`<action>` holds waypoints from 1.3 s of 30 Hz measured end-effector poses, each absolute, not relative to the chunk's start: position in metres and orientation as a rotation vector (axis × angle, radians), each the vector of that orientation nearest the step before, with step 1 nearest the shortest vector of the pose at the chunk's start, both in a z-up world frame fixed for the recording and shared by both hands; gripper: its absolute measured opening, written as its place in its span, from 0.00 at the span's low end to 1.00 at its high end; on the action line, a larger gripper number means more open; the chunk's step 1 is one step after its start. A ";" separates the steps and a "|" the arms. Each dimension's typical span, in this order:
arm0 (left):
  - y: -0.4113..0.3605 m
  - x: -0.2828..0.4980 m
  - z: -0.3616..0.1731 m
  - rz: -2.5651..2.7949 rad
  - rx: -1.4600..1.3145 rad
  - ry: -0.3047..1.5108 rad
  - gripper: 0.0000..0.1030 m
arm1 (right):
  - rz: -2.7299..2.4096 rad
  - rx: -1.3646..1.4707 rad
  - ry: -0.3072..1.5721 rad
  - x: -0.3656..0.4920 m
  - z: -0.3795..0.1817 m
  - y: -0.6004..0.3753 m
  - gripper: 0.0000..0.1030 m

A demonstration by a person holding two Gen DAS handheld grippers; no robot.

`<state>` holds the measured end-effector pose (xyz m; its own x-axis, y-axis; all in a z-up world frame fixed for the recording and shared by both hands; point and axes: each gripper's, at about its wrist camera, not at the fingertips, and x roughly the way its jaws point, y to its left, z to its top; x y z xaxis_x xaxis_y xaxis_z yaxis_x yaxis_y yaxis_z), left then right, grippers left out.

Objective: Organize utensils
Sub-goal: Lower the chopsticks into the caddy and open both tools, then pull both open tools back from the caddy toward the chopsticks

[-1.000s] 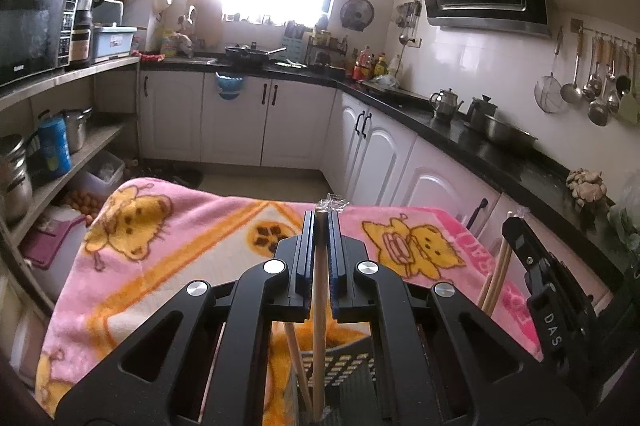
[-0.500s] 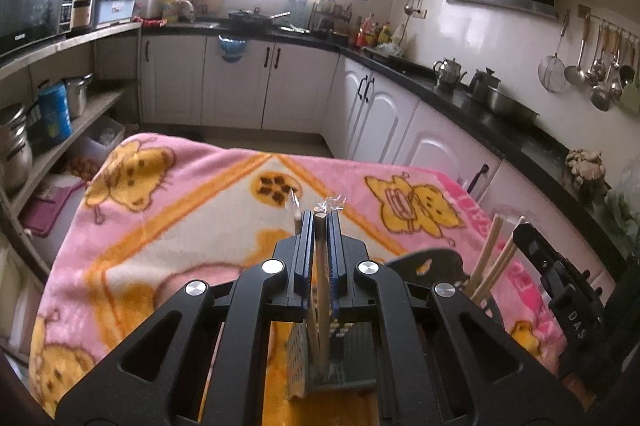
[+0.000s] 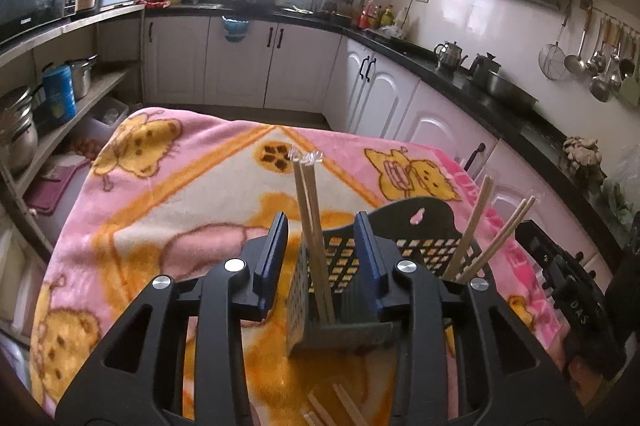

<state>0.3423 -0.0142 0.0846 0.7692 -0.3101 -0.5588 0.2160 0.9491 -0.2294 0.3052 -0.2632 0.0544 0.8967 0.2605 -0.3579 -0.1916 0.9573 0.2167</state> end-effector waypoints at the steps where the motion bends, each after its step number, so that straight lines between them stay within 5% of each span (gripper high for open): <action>1: -0.014 0.341 0.085 -0.287 -0.156 0.634 0.27 | 0.236 0.178 0.395 0.304 0.054 -0.264 0.20; 10: -0.009 0.318 0.075 -0.291 -0.190 0.670 0.39 | 0.252 0.184 0.411 0.288 0.057 -0.266 0.33; 26: -0.005 0.280 0.042 -0.301 -0.228 0.741 0.77 | 0.287 0.165 0.488 0.252 0.043 -0.264 0.48; 39: -0.007 0.251 0.031 -0.310 -0.227 0.750 0.83 | 0.281 0.142 0.587 0.230 0.023 -0.266 0.53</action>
